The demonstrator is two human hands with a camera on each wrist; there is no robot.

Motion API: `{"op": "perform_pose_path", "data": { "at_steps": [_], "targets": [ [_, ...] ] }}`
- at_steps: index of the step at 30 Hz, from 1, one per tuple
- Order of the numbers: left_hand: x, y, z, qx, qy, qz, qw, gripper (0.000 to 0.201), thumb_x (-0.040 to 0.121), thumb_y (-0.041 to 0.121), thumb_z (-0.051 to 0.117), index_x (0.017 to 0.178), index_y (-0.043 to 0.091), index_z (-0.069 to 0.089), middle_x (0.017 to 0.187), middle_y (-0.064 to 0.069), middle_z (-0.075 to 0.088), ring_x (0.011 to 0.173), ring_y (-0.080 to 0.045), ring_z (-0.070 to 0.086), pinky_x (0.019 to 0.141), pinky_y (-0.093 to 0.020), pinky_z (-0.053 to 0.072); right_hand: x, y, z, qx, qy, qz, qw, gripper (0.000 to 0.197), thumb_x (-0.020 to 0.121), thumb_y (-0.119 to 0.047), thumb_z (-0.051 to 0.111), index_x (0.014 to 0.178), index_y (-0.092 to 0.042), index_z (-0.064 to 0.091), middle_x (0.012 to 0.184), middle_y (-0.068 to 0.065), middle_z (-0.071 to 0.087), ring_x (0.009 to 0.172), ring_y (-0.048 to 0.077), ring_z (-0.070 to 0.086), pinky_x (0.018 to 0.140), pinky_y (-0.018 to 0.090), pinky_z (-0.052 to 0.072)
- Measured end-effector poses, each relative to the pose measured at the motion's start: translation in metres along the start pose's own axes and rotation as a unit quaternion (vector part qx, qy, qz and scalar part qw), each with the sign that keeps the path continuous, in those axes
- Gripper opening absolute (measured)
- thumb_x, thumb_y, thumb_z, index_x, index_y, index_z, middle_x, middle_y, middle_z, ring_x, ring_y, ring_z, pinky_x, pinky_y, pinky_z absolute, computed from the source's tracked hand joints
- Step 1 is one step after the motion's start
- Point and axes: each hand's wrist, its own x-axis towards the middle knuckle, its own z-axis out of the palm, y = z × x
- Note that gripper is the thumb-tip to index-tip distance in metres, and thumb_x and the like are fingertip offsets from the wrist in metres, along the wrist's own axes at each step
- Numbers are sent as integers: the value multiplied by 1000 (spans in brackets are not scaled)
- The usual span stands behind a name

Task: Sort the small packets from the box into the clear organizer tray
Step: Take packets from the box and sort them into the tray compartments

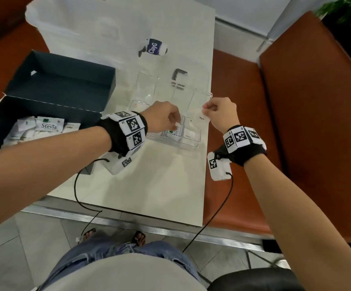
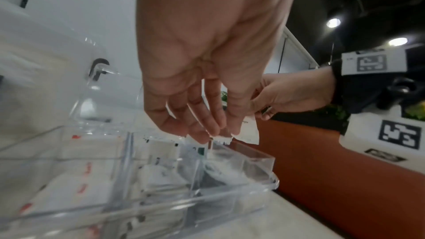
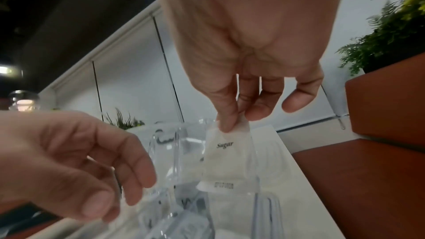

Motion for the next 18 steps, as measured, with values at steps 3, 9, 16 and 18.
{"op": "perform_pose_path", "data": {
  "at_steps": [3, 9, 16, 18],
  "targets": [
    [-2, -9, 4, 61, -14, -16, 998, 23, 85, 8, 71, 107, 8, 67, 102, -7, 68, 84, -15, 58, 79, -21, 43, 2, 1, 13, -61, -22, 11, 998, 10, 93, -19, 60, 96, -21, 69, 105, 2, 65, 106, 24, 57, 102, 44, 38],
    [-4, -13, 10, 112, -1, -11, 994, 20, 85, 1, 61, 100, 12, 71, 99, -3, 69, 93, -20, 62, 84, -31, 51, 3, 3, 28, -129, -18, 18, 991, 16, 94, -15, 55, 91, -23, 69, 92, -4, 61, 90, 21, 53, 98, 43, 25],
    [-7, -13, 13, 136, -3, 3, 991, 22, 90, 3, 56, 98, 15, 73, 107, -8, 66, 106, -23, 57, 90, -40, 51, -5, 11, 46, -155, -61, -25, 986, 16, 89, -16, 60, 85, -27, 71, 79, -12, 64, 81, 12, 49, 85, 41, 21],
    [-7, -14, 13, 137, 2, 0, 991, 21, 89, 5, 58, 98, 17, 74, 107, -6, 66, 102, -23, 59, 89, -40, 51, -5, 14, 46, -159, -72, -29, 984, 15, 89, -18, 62, 87, -29, 72, 82, -13, 68, 81, 10, 49, 84, 41, 20]
  ]
}}
